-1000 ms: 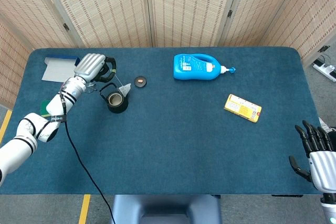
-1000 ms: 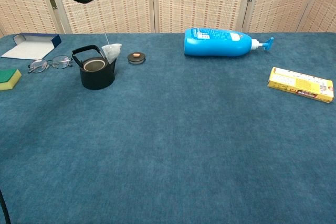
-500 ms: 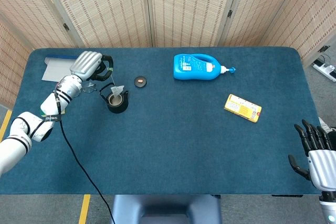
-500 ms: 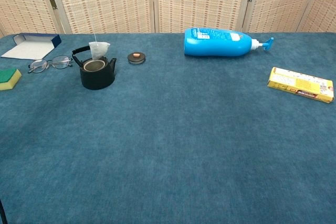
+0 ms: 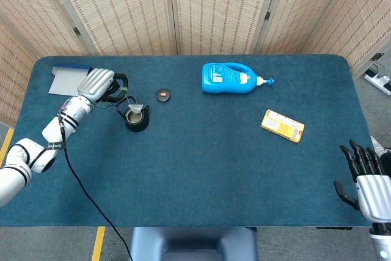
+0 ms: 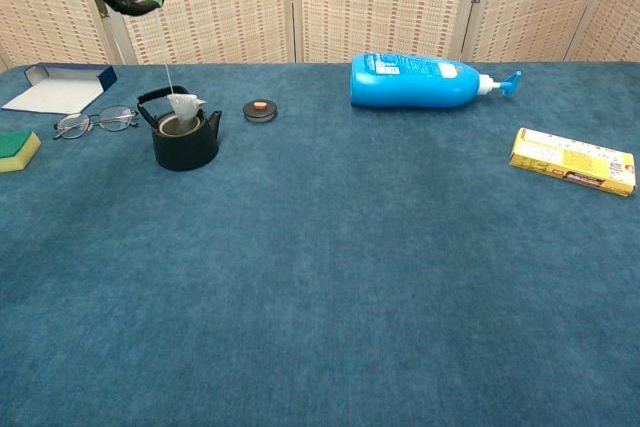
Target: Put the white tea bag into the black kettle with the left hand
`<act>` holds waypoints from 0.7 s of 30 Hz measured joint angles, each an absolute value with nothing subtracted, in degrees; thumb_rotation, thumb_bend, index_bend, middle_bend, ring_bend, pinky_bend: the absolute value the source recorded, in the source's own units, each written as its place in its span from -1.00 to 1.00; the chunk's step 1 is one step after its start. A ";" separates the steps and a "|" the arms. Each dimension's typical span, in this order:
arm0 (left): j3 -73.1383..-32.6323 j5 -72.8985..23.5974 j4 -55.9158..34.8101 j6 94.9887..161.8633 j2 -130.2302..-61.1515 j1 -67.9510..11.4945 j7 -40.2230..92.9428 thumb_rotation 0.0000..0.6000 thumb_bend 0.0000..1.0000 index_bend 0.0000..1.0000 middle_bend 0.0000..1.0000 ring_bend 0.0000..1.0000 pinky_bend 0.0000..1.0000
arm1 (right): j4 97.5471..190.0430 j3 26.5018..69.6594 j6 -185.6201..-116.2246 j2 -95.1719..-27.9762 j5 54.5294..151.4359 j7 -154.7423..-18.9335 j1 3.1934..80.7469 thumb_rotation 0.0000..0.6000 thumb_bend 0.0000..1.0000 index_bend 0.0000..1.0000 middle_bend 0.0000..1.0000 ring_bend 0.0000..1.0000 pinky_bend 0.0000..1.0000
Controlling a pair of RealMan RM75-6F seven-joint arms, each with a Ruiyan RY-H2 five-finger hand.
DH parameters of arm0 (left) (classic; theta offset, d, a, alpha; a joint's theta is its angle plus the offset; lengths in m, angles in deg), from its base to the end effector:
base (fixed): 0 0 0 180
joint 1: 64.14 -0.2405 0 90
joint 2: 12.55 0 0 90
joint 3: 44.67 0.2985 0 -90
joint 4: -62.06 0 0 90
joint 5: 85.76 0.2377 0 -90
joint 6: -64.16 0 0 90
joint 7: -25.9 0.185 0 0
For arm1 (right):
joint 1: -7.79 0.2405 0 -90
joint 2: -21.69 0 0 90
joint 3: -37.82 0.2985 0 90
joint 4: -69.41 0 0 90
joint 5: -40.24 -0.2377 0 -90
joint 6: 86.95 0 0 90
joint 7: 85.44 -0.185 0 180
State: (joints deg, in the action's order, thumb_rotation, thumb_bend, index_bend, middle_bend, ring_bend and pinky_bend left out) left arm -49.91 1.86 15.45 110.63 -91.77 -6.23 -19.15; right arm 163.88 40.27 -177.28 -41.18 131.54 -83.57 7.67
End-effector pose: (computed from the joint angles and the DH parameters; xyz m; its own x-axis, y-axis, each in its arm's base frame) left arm -0.1802 0.5835 0.1002 0.3161 0.2022 0.9269 0.8822 -0.4221 -0.2088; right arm -0.3497 -0.1941 0.1639 0.4146 0.0483 0.9087 -0.9091 -0.0225 0.4160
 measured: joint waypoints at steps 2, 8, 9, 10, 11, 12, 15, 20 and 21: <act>-49.25 2.36 14.23 111.74 -91.28 -7.10 -19.34 1.00 0.13 0.35 1.00 1.00 1.00 | 163.90 40.19 -177.24 -41.26 131.68 -83.33 7.71 1.00 -0.21 -1.00 -1.00 -1.00 -1.00; -46.73 3.56 11.84 115.09 -90.97 -10.69 -21.18 1.00 0.13 0.35 1.00 1.00 1.00 | 163.90 39.81 -177.63 -41.69 132.44 -82.38 7.63 1.00 -0.21 -1.00 -1.00 -1.00 -1.00; -46.28 3.88 11.86 115.24 -91.20 -10.96 -21.55 1.00 0.13 0.35 1.00 1.00 1.00 | 163.91 39.74 -177.60 -41.75 132.53 -82.23 7.65 1.00 -0.20 -1.00 -1.00 -1.00 -1.00; -45.88 4.24 11.98 115.45 -91.67 -11.16 -21.85 1.00 0.13 0.35 1.00 1.00 1.00 | 163.93 39.63 -177.54 -41.83 132.67 -81.97 7.67 1.00 -0.21 -1.00 -1.00 -1.00 -1.00; -45.61 4.50 12.12 115.64 -92.11 -11.30 -22.09 1.00 0.13 0.35 1.00 1.00 1.00 | 163.94 39.54 -177.53 -41.90 132.84 -81.73 7.68 1.00 -0.21 -1.00 -1.00 -1.00 -1.00; -45.32 4.79 12.27 115.86 -92.60 -11.45 -22.39 1.00 0.13 0.35 1.00 1.00 1.00 | 163.96 39.45 -177.56 -41.97 133.04 -81.50 7.67 1.00 -0.21 -1.00 -1.00 -1.00 -1.00; -44.37 5.78 13.03 116.98 -94.40 -12.05 -23.14 1.00 0.13 0.35 1.00 1.00 1.00 | 163.98 39.15 -178.15 -42.17 133.77 -81.09 7.47 1.00 -0.21 -1.00 -1.00 -1.00 -1.00; -42.85 7.36 14.35 120.14 -97.01 -13.63 -24.03 1.00 0.13 0.34 1.00 1.00 1.00 | 163.65 38.92 -179.04 -42.22 134.27 -81.46 7.06 1.00 -0.21 -1.00 -1.00 -1.00 -1.00; -42.61 7.61 14.51 120.74 -97.32 -13.93 -24.15 1.00 0.13 0.33 1.00 1.00 1.00 | 163.58 38.89 -179.09 -42.19 134.32 -81.55 7.03 1.00 -0.21 -1.00 -1.00 -1.00 -1.00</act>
